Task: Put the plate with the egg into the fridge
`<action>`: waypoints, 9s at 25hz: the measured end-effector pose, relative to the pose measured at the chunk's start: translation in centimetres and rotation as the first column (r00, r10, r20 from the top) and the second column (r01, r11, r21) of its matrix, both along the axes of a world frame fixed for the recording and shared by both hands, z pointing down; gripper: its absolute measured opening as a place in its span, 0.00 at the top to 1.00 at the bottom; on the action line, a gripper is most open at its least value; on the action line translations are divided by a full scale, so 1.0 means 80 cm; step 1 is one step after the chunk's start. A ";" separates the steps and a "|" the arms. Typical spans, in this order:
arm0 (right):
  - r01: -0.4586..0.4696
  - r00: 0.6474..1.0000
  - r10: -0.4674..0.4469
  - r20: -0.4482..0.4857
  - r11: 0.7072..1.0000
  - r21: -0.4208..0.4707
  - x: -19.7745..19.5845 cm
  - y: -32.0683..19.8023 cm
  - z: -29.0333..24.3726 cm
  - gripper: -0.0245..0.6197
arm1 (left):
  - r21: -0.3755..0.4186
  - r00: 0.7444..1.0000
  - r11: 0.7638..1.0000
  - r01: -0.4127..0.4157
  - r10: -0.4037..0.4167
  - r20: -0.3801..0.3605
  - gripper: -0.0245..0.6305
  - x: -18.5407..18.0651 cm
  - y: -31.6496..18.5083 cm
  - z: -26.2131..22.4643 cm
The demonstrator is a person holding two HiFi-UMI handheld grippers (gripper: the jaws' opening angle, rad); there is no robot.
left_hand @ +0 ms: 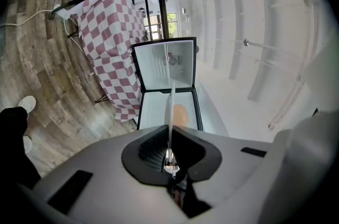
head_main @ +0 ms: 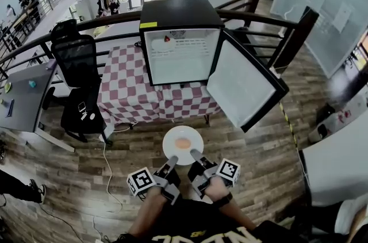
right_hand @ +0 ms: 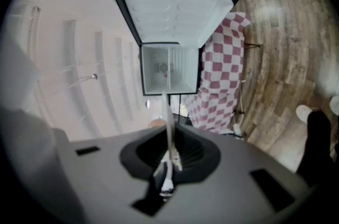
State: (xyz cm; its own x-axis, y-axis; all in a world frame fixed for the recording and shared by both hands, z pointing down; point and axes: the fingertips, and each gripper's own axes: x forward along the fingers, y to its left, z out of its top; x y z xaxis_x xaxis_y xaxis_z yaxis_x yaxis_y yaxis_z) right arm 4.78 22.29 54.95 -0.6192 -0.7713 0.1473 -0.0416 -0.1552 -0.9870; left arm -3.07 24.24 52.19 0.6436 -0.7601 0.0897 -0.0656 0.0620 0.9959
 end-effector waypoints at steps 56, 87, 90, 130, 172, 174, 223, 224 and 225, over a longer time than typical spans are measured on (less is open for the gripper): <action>0.047 0.999 -0.047 0.026 0.999 0.007 -0.020 -0.391 -0.011 0.90 | 0.036 0.997 0.998 0.048 -0.050 0.061 0.92 -0.012 -0.387 0.000; 0.175 0.970 -0.184 -0.158 0.982 -0.069 -0.037 -0.489 0.160 0.90 | -0.042 0.972 0.994 0.100 -0.089 0.219 0.91 -0.027 -0.489 0.173; 0.170 0.970 -0.181 -0.162 0.982 -0.079 -0.040 -0.499 0.172 0.90 | -0.053 0.971 0.994 0.095 -0.081 0.224 0.91 -0.030 -0.500 0.185; 0.085 0.962 -0.125 -0.242 0.982 -0.170 -0.069 -0.625 0.278 0.90 | -0.157 0.968 0.973 0.169 -0.135 0.210 0.91 -0.068 -0.640 0.306; 0.224 0.885 -0.147 -0.443 0.966 0.128 -0.031 -0.611 0.257 0.50 | -0.004 0.907 0.998 0.061 -0.053 0.418 0.71 -0.082 -0.617 0.288; 0.263 0.831 -0.149 -0.536 0.954 0.142 -0.021 -0.605 0.261 0.50 | 0.019 0.879 1.000 0.017 -0.024 0.475 0.71 -0.080 -0.608 0.288; 0.534 0.360 -0.142 -0.922 0.842 0.079 -0.064 -0.642 0.262 0.91 | 0.030 0.415 0.974 -0.223 0.067 0.907 0.91 -0.057 -0.657 0.300; 0.533 0.361 -0.142 -0.922 0.842 0.079 -0.065 -0.645 0.261 0.91 | 0.028 0.417 0.975 -0.221 0.068 0.906 0.91 -0.057 -0.659 0.299; 0.532 0.362 -0.141 -0.921 0.843 0.080 -0.065 -0.648 0.261 0.91 | 0.026 0.419 0.976 -0.218 0.069 0.905 0.91 -0.058 -0.661 0.299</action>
